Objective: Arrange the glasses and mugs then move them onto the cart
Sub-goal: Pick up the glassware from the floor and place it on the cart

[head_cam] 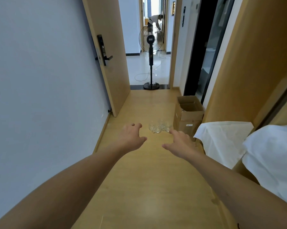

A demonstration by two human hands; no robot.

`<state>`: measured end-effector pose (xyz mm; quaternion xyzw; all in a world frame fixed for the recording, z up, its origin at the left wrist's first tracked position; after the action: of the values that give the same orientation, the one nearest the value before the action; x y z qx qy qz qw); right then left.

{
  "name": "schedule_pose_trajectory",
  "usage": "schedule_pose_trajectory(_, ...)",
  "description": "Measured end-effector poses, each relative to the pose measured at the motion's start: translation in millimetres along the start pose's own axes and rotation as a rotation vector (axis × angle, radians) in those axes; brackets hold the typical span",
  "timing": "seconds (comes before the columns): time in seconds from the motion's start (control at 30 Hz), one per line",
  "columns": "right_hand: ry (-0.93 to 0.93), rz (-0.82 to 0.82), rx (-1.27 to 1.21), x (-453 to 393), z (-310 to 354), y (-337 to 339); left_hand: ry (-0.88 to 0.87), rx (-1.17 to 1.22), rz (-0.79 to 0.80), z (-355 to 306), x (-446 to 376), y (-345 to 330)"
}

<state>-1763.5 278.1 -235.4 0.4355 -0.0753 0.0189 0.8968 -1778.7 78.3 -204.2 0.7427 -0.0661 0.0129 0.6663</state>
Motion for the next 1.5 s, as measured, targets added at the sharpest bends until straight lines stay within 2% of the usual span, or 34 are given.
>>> schedule_pose_trajectory(0.37, -0.059, 0.03, -0.018, -115.5, -11.3, -8.6, -0.051, -0.056, 0.068, -7.0, -116.0, -13.3)
schedule_pose_trajectory(0.6, -0.108, 0.024, -0.01, -213.3, 7.8, -29.4, -0.085, -0.012, 0.067, 23.5, -227.5, -23.6)
schedule_pose_trajectory(0.97, -0.232, 0.028, 0.023, -365.3, 34.8, -57.3, -0.135, 0.034, 0.154, 70.6, -399.8, -28.9)
schedule_pose_trajectory(1.27, -0.304, 0.097, -0.024, -453.1, 27.2, -71.2, -0.094, 0.092, 0.232, 82.7, -493.7, -47.8)
schedule_pose_trajectory(1.5, -0.315, 0.148, -0.073, -560.2, 5.8, -75.6, -0.048, 0.059, 0.258, 80.6, -590.1, -67.2)
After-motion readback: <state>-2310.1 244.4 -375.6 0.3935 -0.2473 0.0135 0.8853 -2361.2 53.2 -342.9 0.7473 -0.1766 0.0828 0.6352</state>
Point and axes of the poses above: each hand's wrist, its own x-axis away from the middle knuckle, its own y-axis out of the back of the hand, z = x × y, the point moved 4 cm from there along -x, towards the middle knuckle, and after that the axes turned 11 degrees about -x, right-handed, at the moved point
